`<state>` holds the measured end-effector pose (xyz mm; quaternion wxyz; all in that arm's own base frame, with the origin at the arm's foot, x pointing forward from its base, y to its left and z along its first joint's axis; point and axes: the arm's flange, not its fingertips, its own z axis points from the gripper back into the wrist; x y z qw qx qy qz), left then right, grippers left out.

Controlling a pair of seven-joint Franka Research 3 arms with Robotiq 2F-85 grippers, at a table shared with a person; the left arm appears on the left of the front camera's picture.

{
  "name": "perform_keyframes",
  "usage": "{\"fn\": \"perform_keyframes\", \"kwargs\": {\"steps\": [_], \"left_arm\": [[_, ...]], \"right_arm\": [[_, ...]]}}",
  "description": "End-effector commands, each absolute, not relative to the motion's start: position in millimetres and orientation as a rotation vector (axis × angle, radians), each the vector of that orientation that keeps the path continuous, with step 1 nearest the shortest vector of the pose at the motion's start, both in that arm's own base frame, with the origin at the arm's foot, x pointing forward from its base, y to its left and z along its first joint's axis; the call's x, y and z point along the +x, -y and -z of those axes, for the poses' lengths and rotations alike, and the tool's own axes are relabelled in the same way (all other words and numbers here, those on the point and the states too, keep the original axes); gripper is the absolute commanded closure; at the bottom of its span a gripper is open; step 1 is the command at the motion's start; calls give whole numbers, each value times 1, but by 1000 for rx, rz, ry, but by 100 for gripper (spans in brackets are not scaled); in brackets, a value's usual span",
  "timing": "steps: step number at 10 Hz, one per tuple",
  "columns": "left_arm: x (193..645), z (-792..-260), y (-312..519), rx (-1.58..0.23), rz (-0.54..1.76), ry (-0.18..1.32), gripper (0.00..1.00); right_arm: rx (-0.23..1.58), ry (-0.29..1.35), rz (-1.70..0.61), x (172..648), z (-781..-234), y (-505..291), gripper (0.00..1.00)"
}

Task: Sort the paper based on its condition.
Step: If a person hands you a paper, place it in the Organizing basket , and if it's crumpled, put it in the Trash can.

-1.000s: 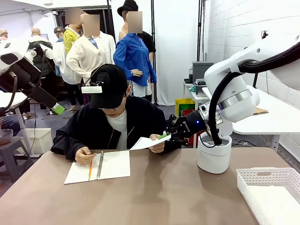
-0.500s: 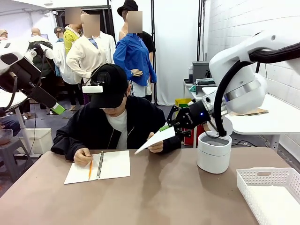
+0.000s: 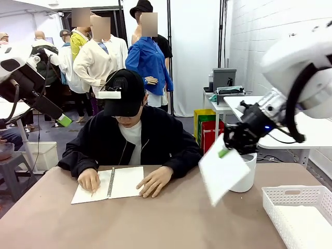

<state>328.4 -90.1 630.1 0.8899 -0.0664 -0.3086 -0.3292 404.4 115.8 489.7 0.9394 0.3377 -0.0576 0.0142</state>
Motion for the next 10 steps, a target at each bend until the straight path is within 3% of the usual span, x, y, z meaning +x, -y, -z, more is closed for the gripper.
{"fn": "perform_keyframes", "kwargs": {"steps": [1, 3, 10], "left_arm": [[328, -630, 90, -133, 681, 642, 0], [328, -630, 90, -133, 681, 642, 0], [328, -630, 90, -133, 681, 642, 0]], "right_arm": [[599, 164, -76, 387, -487, -89, 100], [521, 271, -134, 372, -483, -56, 100], [250, 97, -82, 359, -441, 43, 100]]}}
